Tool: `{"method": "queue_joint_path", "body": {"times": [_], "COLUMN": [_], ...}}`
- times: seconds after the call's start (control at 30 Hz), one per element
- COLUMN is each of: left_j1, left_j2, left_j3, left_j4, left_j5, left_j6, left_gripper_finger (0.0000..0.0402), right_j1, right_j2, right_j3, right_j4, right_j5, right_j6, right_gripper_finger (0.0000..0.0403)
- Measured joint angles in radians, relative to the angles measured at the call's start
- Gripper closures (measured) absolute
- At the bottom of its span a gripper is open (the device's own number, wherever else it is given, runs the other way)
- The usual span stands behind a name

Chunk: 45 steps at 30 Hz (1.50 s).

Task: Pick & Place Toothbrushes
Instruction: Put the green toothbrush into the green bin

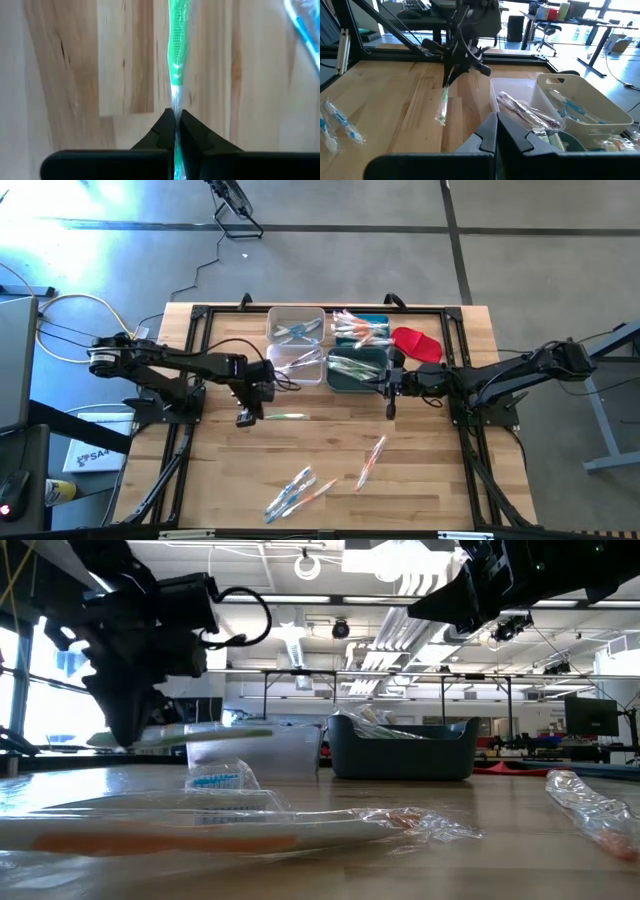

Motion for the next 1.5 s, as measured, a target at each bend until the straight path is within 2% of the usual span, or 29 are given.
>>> {"method": "queue_joint_path", "body": {"times": [0.23,0.63,0.9,1.03,1.27,1.5], "left_j1": [0.000,0.001,0.001,0.001,0.001,0.001], "left_j2": [-0.001,-0.002,0.009,0.049,0.165,0.225], "left_j3": [0.055,0.147,0.153,0.153,0.153,0.152], "left_j4": [0.113,0.489,0.742,0.875,1.068,1.121], "left_j5": [0.032,-0.043,-0.190,-0.223,-0.225,-0.226], "left_j6": [0.059,0.132,0.127,0.058,-0.033,-0.055], "left_gripper_finger": [0.0400,0.0400,0.0400,0.0400,0.0400,0.0400], "right_j1": [0.000,0.000,0.000,0.000,0.000,0.000], "right_j2": [0.000,0.000,0.000,0.000,0.000,0.029], "right_j3": [0.000,0.000,0.000,0.000,0.000,0.000], "right_j4": [0.000,0.000,0.016,0.028,0.067,0.098], "right_j5": [0.000,0.000,0.000,0.000,0.000,-0.004], "right_j6": [0.000,0.000,0.006,0.007,0.007,0.011], "right_gripper_finger": [0.0400,0.0400,0.0401,0.0401,0.0401,0.0385]}}
